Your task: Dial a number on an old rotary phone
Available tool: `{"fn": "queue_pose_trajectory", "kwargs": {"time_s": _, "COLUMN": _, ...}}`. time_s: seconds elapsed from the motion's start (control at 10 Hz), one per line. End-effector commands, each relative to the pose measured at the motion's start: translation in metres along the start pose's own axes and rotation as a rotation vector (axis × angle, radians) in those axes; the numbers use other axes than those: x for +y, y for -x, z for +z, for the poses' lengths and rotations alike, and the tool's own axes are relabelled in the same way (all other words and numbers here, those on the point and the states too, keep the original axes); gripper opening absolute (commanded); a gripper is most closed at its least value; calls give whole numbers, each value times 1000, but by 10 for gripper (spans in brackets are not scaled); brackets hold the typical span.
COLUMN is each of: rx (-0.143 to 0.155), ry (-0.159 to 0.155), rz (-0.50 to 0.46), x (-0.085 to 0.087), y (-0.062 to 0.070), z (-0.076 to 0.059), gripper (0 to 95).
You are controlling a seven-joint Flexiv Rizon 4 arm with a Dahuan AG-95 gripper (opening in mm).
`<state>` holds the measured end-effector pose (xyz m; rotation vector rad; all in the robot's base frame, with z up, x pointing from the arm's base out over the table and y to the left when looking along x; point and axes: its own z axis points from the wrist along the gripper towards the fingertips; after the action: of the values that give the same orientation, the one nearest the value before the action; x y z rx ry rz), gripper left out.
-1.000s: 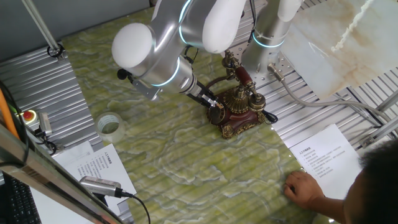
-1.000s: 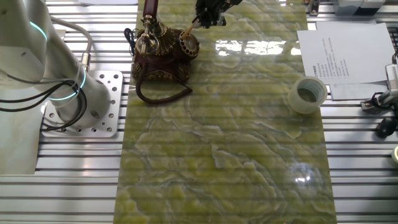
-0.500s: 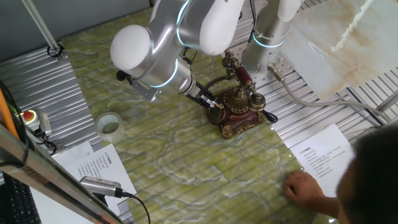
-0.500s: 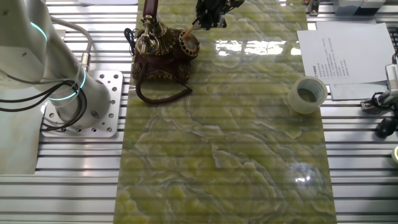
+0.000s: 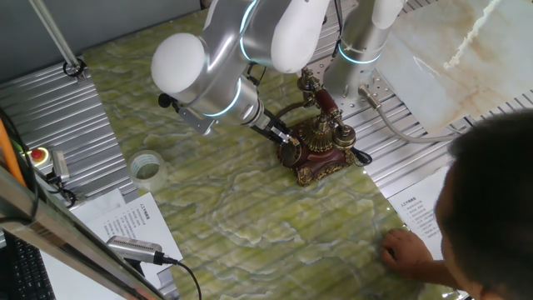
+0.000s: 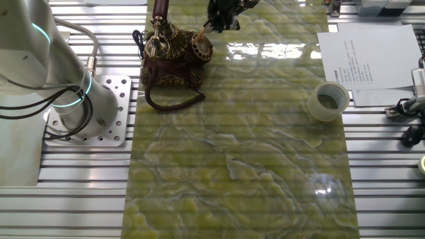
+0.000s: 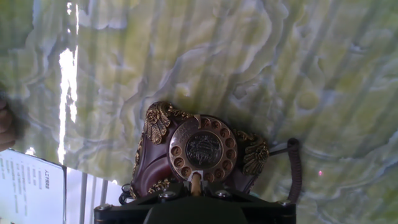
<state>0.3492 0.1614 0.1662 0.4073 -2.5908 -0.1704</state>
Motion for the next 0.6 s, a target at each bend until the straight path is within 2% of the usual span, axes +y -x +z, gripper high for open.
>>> {"fn": "queue_pose_trajectory", "kwargs": {"time_s": 0.1, "rx": 5, "ry": -2, "rz": 3, "x": 0, "y": -1, "z": 0, "gripper": 0}}
{"fn": "queue_pose_trajectory", "kwargs": {"time_s": 0.6, "rx": 6, "ry": -4, "rz": 19, "x": 0, "y": 0, "z": 2, "gripper": 0}}
